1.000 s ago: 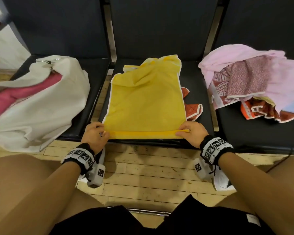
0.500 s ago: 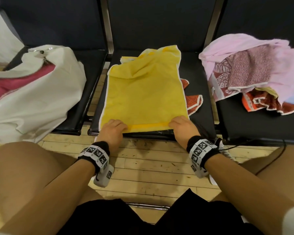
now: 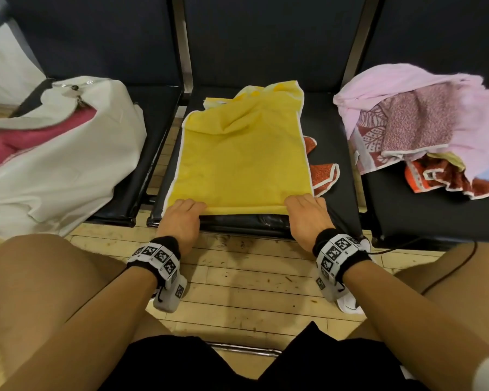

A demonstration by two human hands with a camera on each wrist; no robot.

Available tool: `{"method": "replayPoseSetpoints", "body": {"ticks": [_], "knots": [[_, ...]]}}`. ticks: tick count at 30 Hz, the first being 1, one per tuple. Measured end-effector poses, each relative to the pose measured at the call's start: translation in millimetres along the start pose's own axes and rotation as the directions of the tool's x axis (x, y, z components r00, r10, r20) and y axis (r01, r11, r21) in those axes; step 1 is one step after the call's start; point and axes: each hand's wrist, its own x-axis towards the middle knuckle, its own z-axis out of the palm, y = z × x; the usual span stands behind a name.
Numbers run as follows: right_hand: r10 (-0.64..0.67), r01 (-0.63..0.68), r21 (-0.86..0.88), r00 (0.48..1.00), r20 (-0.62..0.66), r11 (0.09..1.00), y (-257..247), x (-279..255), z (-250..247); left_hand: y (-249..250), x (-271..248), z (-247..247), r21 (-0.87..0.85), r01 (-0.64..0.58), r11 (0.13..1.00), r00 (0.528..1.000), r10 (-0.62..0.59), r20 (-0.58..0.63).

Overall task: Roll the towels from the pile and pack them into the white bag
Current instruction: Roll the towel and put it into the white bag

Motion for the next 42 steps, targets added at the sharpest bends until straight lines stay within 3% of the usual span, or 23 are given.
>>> {"method": "replayPoseSetpoints", "body": {"ticks": [3, 5, 9, 12, 14, 16, 20, 26, 34, 42], "knots": [[-0.003, 0.004, -0.006, 0.982, 0.191, 1.000, -5.4, 4.2, -4.4, 2.2, 3.2, -2.9, 0.024, 0.087, 0.996, 0.996, -0.087, 0.008], [-0.020, 0.018, 0.010, 0.968, 0.250, 1.000, -3.8, 6.5, -3.9, 3.3, 6.0, -5.9, 0.045, 0.130, 0.991, 0.992, -0.130, -0.003], [0.013, -0.023, 0.065, 0.988, 0.153, 0.998, 1.2, 3.0, 2.5, 4.5, 8.5, -4.1, 0.048, 0.159, 0.986, 0.985, -0.155, -0.071], [-0.043, 0.042, -0.088, 0.999, -0.010, 0.995, -0.1, 2.1, 9.7, 4.5, 9.4, -2.8, 0.031, 0.105, 0.994, 0.979, -0.098, -0.177], [-0.149, 0.143, -0.095, 0.987, -0.056, 0.985, -5.7, 1.4, 13.8, 6.4, 10.1, -2.8, 0.037, 0.022, 0.999, 0.985, -0.015, -0.174], [-0.216, 0.215, -0.066, 0.976, -0.007, 0.974, -11.1, 0.2, 17.3, 8.4, 9.1, -2.4, 0.005, -0.010, 1.000, 0.993, 0.011, -0.121], [-0.100, 0.102, -0.005, 0.986, 0.131, 0.995, -16.1, -2.3, 17.3, 9.0, 6.3, -0.5, 0.001, 0.038, 0.999, 0.996, -0.038, -0.079], [-0.074, 0.073, 0.027, 0.997, 0.033, 0.997, -18.1, -10.4, 13.2, 9.0, -0.9, -1.2, 0.029, -0.002, 1.000, 0.998, 0.004, -0.069], [-0.036, 0.034, 0.050, 0.998, 0.045, 0.998, -5.4, -7.2, 16.8, 0.8, -4.8, -1.9, -0.009, -0.073, 0.997, 0.996, 0.073, -0.042], [0.050, -0.060, 0.096, 0.993, 0.107, 0.994, -2.9, -3.5, 10.7, 3.9, 1.0, 0.5, 0.004, -0.018, 1.000, 1.000, 0.018, -0.021]]}}
